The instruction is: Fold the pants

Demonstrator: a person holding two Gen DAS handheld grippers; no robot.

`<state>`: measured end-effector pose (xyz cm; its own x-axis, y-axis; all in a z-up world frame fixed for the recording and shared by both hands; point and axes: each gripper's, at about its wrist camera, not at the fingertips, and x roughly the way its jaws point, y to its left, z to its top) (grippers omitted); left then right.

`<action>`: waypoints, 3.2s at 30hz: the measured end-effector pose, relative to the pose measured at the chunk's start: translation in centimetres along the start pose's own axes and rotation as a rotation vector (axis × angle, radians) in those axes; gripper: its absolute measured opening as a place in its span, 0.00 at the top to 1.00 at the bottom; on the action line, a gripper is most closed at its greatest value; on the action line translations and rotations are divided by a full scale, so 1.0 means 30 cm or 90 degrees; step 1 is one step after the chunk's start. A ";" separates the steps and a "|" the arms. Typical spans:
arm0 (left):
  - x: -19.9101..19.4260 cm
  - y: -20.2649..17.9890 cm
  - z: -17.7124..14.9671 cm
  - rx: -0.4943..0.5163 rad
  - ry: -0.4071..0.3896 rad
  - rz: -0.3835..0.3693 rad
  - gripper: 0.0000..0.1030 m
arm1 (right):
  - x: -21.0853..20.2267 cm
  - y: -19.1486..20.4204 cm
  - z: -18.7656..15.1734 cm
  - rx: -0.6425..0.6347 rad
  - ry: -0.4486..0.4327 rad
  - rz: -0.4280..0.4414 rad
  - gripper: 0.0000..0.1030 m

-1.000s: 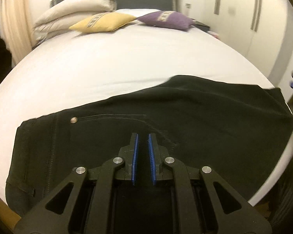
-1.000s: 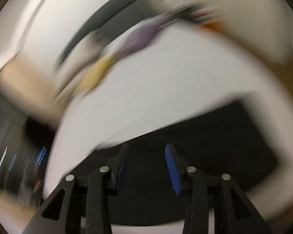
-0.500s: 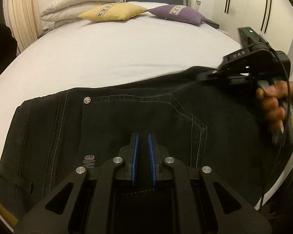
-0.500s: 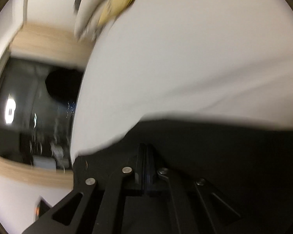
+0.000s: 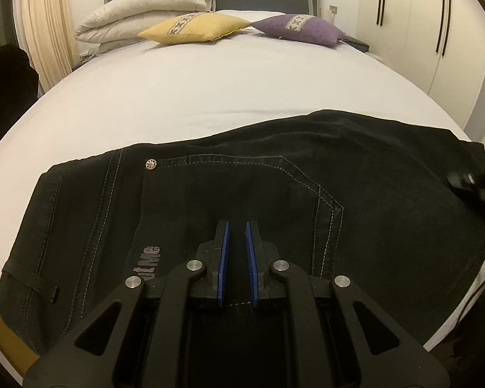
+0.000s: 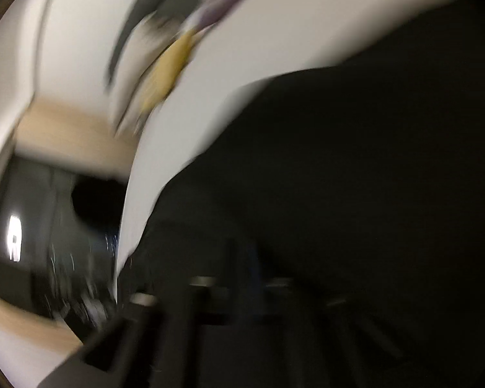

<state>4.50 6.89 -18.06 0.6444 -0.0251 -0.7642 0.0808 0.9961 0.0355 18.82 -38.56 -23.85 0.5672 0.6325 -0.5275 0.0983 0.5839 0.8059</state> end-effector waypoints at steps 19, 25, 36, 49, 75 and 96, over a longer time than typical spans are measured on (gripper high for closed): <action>-0.084 -0.038 0.042 -0.016 -0.031 -0.023 0.90 | -0.752 -0.284 -0.040 0.094 -0.298 -0.044 0.84; -0.034 -0.229 0.059 0.057 -0.023 -0.080 0.90 | -0.338 -0.030 -0.074 0.004 -0.114 0.109 0.62; 0.020 -0.049 -0.014 0.029 0.002 -0.052 0.86 | -0.430 -0.333 -0.073 0.108 -0.173 -0.016 1.00; 0.209 -0.362 0.411 0.153 0.045 -0.309 0.85 | -0.441 -0.218 -0.092 0.037 -0.119 0.091 0.61; 0.703 -0.380 0.721 0.048 0.087 -0.177 0.85 | -0.329 -0.211 -0.028 0.043 -0.094 0.005 0.94; 0.480 -0.526 0.469 0.101 0.055 -0.192 0.85 | -0.368 -0.003 0.185 -0.030 -0.134 0.075 0.50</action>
<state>23.23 -10.37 -20.56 0.5077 -0.3015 -0.8070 0.3791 0.9194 -0.1050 17.09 -48.42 -16.58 0.7312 0.5803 -0.3587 -0.0138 0.5382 0.8427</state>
